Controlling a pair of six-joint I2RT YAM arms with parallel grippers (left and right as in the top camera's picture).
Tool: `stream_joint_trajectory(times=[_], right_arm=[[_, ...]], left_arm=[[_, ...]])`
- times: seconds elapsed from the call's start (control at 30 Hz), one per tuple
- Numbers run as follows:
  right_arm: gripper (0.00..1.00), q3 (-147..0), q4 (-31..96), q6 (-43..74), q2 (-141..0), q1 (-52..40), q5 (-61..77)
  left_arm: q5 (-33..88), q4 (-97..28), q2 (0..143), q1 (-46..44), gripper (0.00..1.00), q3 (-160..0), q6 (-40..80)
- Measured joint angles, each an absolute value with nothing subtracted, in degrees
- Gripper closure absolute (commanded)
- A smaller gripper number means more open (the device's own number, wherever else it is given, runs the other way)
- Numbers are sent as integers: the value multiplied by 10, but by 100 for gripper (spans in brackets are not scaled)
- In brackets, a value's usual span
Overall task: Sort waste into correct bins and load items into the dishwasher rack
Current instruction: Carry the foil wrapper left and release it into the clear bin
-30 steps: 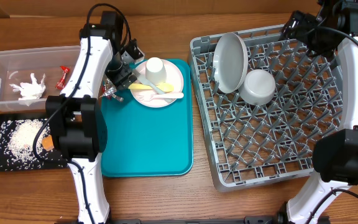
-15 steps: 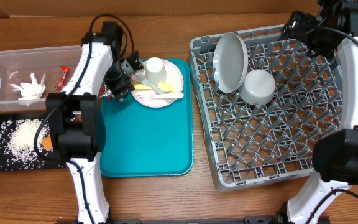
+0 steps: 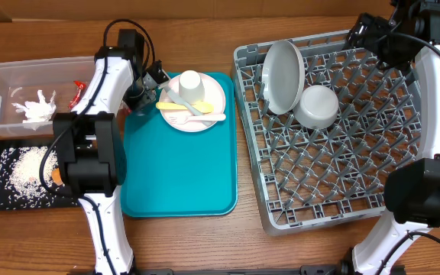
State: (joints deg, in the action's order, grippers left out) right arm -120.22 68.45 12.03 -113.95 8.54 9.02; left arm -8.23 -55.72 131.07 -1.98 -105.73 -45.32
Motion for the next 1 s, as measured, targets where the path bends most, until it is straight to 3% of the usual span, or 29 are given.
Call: stream_joint_trajectory(times=[0.1, 0.37, 0.57, 1.0], right_arm=[[0, -1202, 684, 120, -1140, 85, 90], [0, -1202, 684, 120, -1140, 85, 90], [0, -1202, 684, 120, -1140, 85, 90], [0, -1202, 684, 120, -1140, 85, 90]], left_arm=[[-82, -569, 1311, -20, 96, -1078, -428], [-72, -626, 1311, -20, 96, -1217, -347], [-1, -680, 1308, -4, 96, -1346, -272], [33, -750, 1262, 152, 93, -1411, -63]])
